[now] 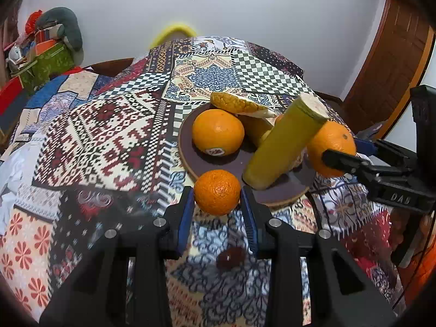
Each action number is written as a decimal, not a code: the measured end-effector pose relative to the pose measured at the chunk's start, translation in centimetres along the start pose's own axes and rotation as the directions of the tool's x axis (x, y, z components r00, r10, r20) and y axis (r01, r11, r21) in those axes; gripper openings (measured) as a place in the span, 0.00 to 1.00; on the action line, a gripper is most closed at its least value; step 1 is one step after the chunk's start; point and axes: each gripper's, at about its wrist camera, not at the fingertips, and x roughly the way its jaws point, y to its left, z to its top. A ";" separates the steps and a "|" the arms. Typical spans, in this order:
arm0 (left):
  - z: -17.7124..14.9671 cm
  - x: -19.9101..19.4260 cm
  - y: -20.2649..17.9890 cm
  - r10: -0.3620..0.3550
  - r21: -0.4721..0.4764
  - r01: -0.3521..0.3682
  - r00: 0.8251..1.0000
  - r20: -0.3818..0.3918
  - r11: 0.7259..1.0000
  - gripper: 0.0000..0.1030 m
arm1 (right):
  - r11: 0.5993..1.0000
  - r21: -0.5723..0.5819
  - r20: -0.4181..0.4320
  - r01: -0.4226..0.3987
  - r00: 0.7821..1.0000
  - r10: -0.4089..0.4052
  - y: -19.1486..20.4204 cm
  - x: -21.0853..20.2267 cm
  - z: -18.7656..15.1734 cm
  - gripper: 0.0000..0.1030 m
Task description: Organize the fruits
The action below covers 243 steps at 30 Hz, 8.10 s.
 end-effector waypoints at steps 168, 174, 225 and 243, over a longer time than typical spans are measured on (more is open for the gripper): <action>0.5 2.8 -2.4 -0.077 0.027 0.078 0.996 -0.050 0.997 0.23 | 0.988 0.049 -0.065 -0.146 0.987 0.149 2.6 2.2 -2.2 0.19; 0.5 2.8 -2.3 -0.064 0.026 0.066 0.996 -0.057 0.998 0.35 | 0.988 0.050 -0.082 -0.143 0.986 0.147 2.5 2.4 -2.0 0.27; -4.0 -31.0 -8.7 0.002 0.073 -0.062 0.771 0.637 0.995 0.88 | 0.995 0.036 0.633 0.093 0.768 -0.095 10.4 -28.5 -4.1 1.00; -5.0 -31.3 -9.2 0.022 0.070 -0.093 0.744 0.667 0.993 0.97 | 0.993 0.040 0.620 0.108 0.777 -0.110 10.7 -28.8 -4.4 1.00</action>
